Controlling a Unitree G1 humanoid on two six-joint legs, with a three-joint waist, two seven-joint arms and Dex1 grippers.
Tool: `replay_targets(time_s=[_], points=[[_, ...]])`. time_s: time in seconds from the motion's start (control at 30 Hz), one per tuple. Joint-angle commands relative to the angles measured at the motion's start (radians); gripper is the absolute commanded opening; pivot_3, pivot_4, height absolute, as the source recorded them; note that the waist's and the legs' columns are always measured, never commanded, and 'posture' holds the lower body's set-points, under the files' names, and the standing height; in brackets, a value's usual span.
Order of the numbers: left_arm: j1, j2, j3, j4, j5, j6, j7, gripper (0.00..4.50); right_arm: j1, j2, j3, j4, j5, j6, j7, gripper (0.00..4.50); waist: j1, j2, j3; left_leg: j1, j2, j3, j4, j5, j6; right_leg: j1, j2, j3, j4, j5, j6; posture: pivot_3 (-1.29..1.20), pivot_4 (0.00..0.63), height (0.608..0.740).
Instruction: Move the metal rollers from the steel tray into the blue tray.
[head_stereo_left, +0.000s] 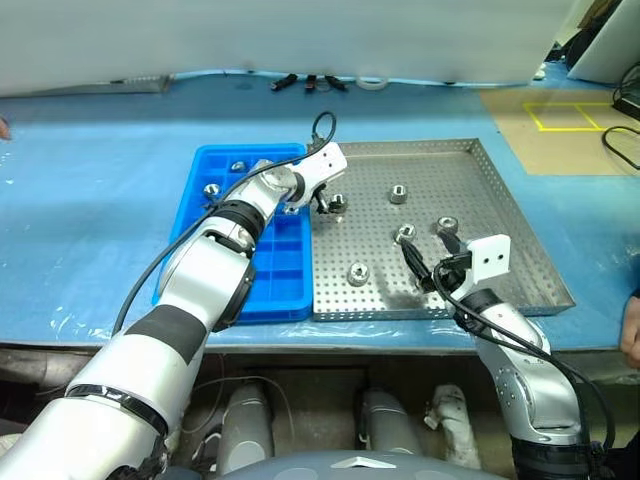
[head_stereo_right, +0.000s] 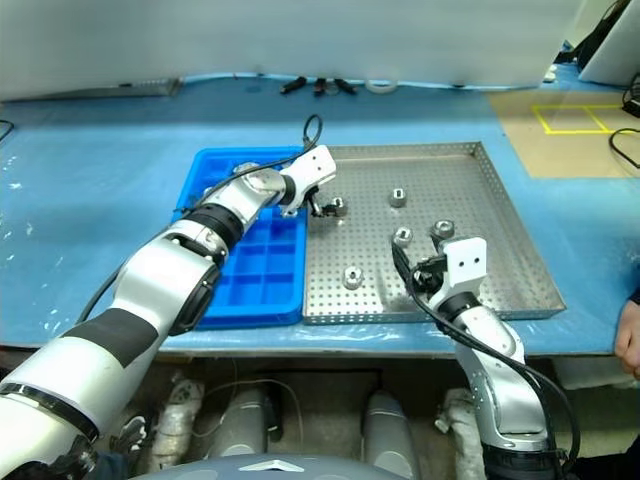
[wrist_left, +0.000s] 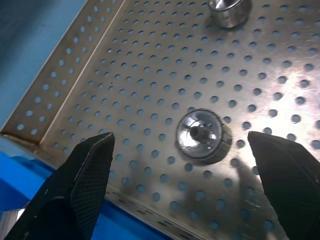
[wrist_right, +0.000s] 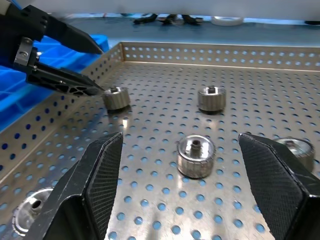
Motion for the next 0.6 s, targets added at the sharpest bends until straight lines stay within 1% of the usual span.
replay_targets(time_s=[0.03,0.17,0.3,0.47,0.6], points=[[-0.005,-0.028,0.004,-0.003,0.04,0.008,0.059,4.5,0.01,0.006,-0.007,-0.055,-0.014,-0.024,-0.02,3.88,-0.003,0.0,0.0,0.0,0.0,0.0,0.0,0.0,0.0,0.0,0.0,0.0,0.0,0.0,0.0,-0.49,0.15,0.74],[0.012,-0.062,0.017,0.0,0.061,0.018,0.106,4.5,0.031,0.016,-0.008,-0.081,-0.023,-0.018,-0.038,3.88,-0.007,0.0,0.0,0.0,0.0,0.0,0.0,0.0,0.001,0.0,0.0,0.0,-0.001,0.0,0.0,-0.53,0.15,0.74],[0.029,-0.085,0.032,0.003,0.068,0.032,0.107,4.5,0.068,0.03,0.005,-0.123,-0.031,-0.007,-0.06,3.88,-0.02,0.0,0.0,-0.001,0.0,0.0,0.0,-0.001,0.001,0.0,0.0,0.0,-0.001,0.0,0.0,-0.56,0.15,0.74],[0.062,-0.078,0.032,0.007,0.097,0.063,0.161,4.5,0.139,0.055,0.026,-0.176,-0.047,0.0,-0.088,3.88,-0.043,0.0,0.0,0.0,0.0,0.0,0.0,-0.001,0.002,0.0,0.0,-0.001,-0.002,0.0,0.0,-0.6,0.15,0.74],[0.086,-0.078,0.045,0.01,0.106,0.09,0.171,4.5,0.183,0.071,0.032,-0.21,-0.055,0.003,-0.11,3.88,-0.06,0.0,0.0,0.0,-0.001,0.0,0.0,-0.002,0.003,0.001,0.0,-0.002,-0.003,0.0,0.0,-0.62,0.15,0.74]])
